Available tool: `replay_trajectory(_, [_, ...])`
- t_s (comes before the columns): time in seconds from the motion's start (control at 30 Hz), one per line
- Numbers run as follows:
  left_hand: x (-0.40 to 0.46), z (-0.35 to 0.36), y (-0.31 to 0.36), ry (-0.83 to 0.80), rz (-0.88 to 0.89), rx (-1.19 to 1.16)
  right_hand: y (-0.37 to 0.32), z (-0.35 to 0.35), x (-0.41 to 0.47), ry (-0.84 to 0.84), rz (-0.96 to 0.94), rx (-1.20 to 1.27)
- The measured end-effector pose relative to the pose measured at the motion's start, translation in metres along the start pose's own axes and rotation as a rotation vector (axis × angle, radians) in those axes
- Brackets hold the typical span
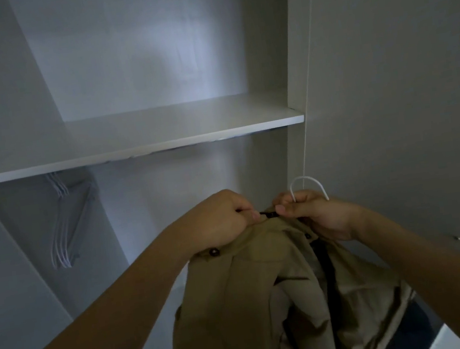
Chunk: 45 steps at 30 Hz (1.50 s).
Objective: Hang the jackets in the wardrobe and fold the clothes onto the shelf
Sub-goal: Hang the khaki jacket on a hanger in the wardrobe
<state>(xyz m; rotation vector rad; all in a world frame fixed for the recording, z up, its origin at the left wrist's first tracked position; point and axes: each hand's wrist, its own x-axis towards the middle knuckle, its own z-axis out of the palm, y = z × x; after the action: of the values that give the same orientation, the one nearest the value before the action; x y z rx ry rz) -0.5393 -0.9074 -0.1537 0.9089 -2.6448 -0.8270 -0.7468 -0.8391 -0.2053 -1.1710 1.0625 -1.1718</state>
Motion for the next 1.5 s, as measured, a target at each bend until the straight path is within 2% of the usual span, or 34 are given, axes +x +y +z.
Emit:
replay_trajectory(0.07, [-0.004,-0.003,0.003,0.149,0.079,0.334,-0.004,0.007,0.007,0.053,-0.023,0.047])
replay_trajectory(0.1, [-0.008,0.002,0.004,0.320,0.175,0.491,-0.007,0.009,0.010,0.090,-0.024,0.059])
replay_trajectory(0.17, [-0.019,0.019,0.008,0.627,0.321,0.640,-0.017,0.009,0.016,0.127,-0.021,0.036])
replay_trajectory(0.23, [-0.023,0.037,0.005,0.730,0.385,0.721,-0.026,0.008,0.018,0.120,-0.012,-0.001])
replay_trajectory(0.37, [-0.006,0.047,-0.010,0.828,0.373,0.806,-0.032,0.017,0.028,0.106,0.021,-0.037])
replay_trajectory(0.43, [0.002,0.049,-0.017,0.844,0.471,0.743,-0.032,0.021,0.034,0.138,0.014,-0.051])
replay_trajectory(0.57, [0.006,0.038,-0.036,0.740,0.666,0.530,-0.027,0.022,0.037,0.229,-0.019,-0.070])
replay_trajectory(0.67, [-0.005,0.023,-0.041,0.700,0.737,0.576,-0.023,0.024,0.035,0.221,-0.017,-0.081])
replay_trajectory(0.77, [-0.025,0.020,-0.044,0.694,0.851,0.656,-0.026,0.016,0.032,0.335,-0.067,-0.058])
replay_trajectory(0.8, [-0.029,0.017,-0.045,0.690,0.869,0.672,-0.029,0.015,0.030,0.319,-0.075,-0.052])
replay_trajectory(0.87, [-0.035,0.011,-0.045,0.607,0.817,0.647,-0.031,0.018,0.029,0.238,-0.077,-0.076])
replay_trajectory(0.93, [-0.034,0.003,-0.040,0.491,0.642,0.476,-0.034,0.025,0.030,0.180,-0.100,-0.120])
replay_trajectory(1.03, [-0.017,-0.016,-0.026,0.520,0.399,0.203,-0.040,0.033,0.030,0.132,-0.134,-0.182])
replay_trajectory(1.07, [-0.007,-0.023,-0.023,0.503,0.317,0.181,-0.043,0.034,0.031,0.127,-0.146,-0.192])
replay_trajectory(1.13, [0.010,-0.033,-0.019,0.329,0.193,0.215,-0.046,0.035,0.032,0.131,-0.164,-0.201])
replay_trajectory(1.23, [0.017,-0.031,-0.020,0.182,0.203,0.259,-0.046,0.030,0.032,0.144,-0.167,-0.214])
replay_trajectory(1.37, [0.011,-0.032,-0.028,0.352,0.194,0.188,-0.035,0.020,0.030,0.182,-0.134,-0.242])
replay_trajectory(1.43, [0.008,-0.043,-0.036,0.461,0.165,0.230,-0.029,0.010,0.027,0.240,-0.102,-0.211])
replay_trajectory(1.5, [0.001,-0.064,-0.054,0.530,0.052,0.331,-0.025,-0.001,0.024,0.314,-0.076,-0.193])
